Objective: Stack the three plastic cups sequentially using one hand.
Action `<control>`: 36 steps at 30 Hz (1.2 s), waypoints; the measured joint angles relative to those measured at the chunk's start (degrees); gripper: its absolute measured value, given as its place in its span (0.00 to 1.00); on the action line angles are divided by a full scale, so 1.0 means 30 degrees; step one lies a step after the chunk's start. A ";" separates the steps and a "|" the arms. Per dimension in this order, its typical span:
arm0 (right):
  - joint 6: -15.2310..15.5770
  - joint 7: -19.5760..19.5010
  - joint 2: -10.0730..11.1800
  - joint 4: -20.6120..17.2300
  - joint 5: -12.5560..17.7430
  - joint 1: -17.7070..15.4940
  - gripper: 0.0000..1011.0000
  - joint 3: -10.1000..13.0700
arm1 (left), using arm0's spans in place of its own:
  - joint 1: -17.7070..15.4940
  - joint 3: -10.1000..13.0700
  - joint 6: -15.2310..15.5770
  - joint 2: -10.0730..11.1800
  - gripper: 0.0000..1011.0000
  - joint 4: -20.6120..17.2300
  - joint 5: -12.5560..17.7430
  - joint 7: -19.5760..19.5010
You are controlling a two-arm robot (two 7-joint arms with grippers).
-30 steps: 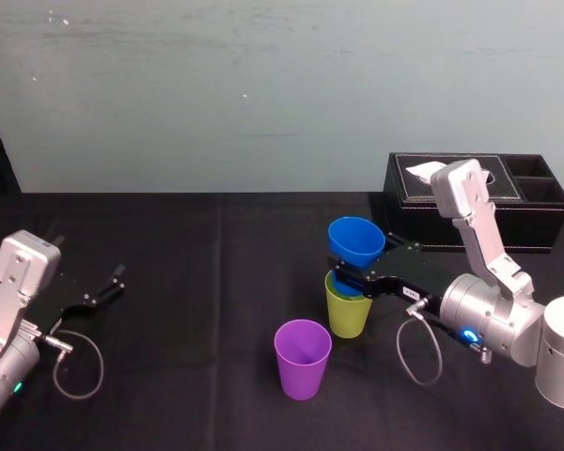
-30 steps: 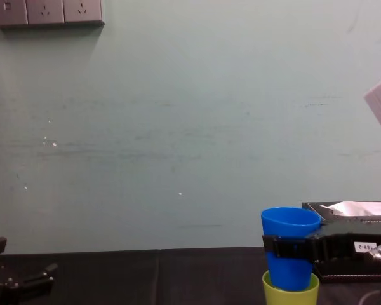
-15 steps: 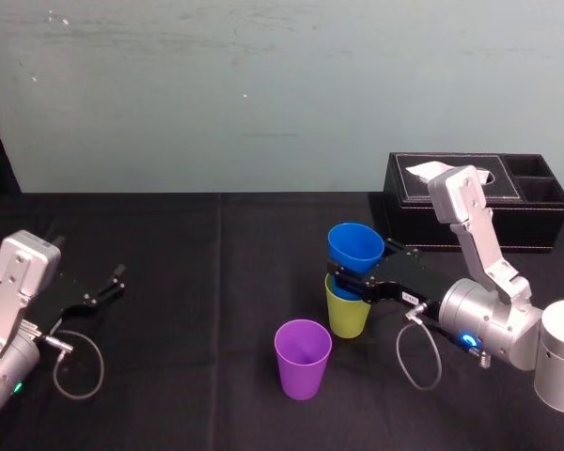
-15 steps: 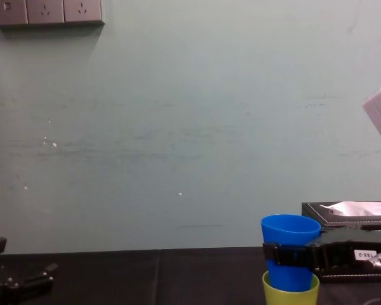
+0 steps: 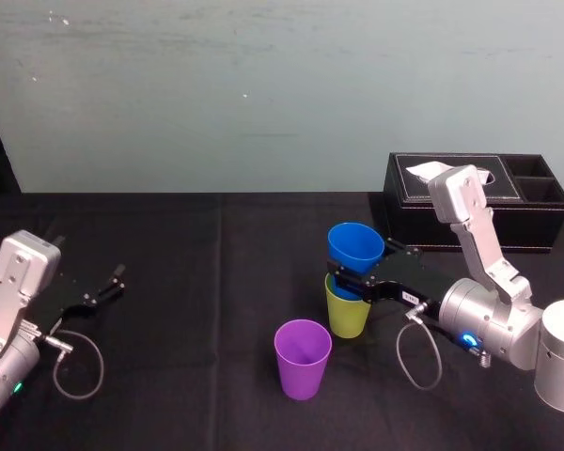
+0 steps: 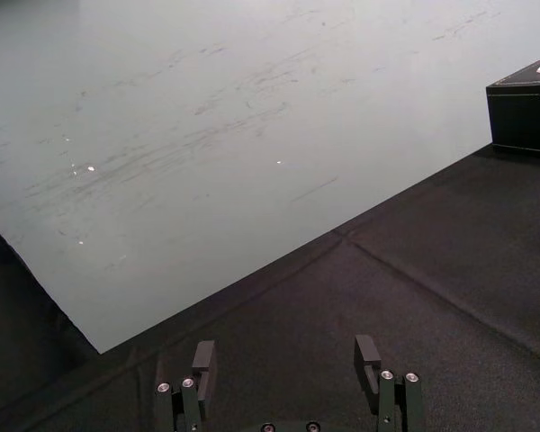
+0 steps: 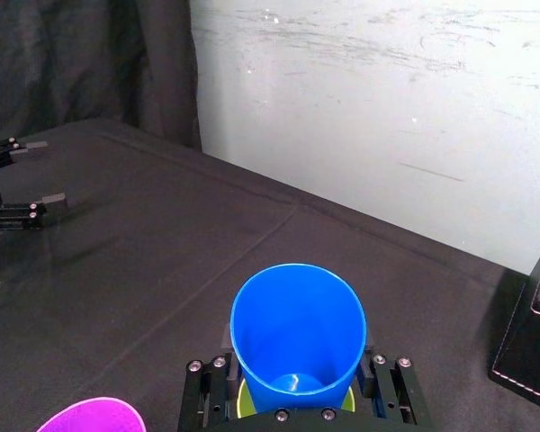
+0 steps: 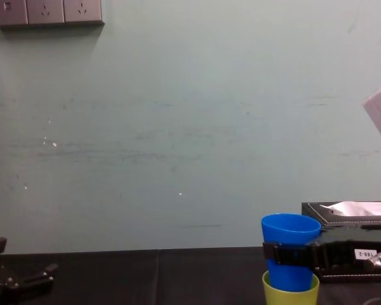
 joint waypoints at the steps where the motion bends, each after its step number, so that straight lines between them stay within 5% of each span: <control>1: 0.0001 -0.0001 0.0001 -0.0001 0.0001 0.0000 0.71 0.0001 | -0.0001 0.0000 0.0000 0.0000 0.99 0.0000 0.0000 0.0000; 6: 0.0004 -0.0007 0.0006 -0.0012 0.0005 0.0000 0.73 0.0008 | -0.0001 -0.0001 0.0001 0.0000 0.99 0.0000 0.0000 0.0000; 16: 0.0018 -0.0016 0.0007 -0.0030 0.0014 0.0001 0.99 0.0010 | -0.0001 0.0000 0.0001 -0.0001 0.99 0.0000 0.0000 0.0000; 36: -0.0932 -0.0020 -0.0097 -0.0240 -0.0010 -0.0279 0.99 0.0212 | -0.0001 -0.0001 0.0000 0.0000 0.99 0.0001 0.0000 0.0000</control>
